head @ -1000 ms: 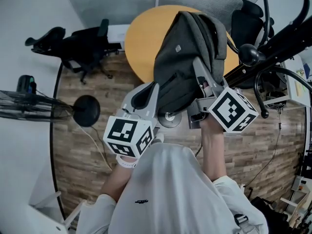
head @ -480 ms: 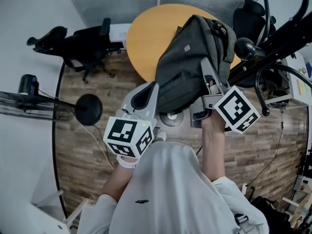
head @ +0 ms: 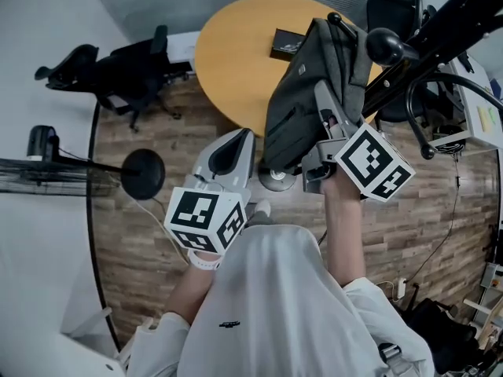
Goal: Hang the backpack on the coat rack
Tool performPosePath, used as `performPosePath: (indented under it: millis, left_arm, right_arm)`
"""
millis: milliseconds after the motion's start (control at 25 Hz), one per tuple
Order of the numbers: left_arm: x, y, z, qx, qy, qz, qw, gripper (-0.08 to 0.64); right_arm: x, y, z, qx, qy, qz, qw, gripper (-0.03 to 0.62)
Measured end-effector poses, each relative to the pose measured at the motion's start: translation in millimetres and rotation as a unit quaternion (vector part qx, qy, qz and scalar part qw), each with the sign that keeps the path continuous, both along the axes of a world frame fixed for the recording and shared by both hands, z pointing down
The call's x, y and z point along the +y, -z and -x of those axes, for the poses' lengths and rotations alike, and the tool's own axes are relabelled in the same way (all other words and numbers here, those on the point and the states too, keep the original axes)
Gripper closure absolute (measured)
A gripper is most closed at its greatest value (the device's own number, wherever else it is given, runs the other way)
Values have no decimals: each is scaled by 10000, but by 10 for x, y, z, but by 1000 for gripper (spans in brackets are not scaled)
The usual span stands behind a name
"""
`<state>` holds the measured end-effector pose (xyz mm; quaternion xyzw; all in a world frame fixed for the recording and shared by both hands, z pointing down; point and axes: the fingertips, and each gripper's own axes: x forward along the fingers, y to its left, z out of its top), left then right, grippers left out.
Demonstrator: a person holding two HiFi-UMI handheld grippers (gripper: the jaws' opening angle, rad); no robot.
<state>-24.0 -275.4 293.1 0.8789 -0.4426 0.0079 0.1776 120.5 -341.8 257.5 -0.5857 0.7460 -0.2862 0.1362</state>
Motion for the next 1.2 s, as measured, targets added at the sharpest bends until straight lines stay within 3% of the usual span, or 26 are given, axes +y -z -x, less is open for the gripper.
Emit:
performPosePath:
  millis: [520, 1000, 1200]
  left_arm:
    - [399, -115, 46, -15, -51, 155, 9999, 541]
    - [718, -154, 52, 63, -197, 235, 9995, 541]
    - [813, -143, 63, 89, -224, 224, 9995, 541]
  right_arm:
    - [192, 30, 57, 224, 8, -196, 9996, 302]
    - [628, 13, 36, 536, 21, -179, 9984, 293]
    - [806, 9, 69, 946, 51, -202, 9953, 293]
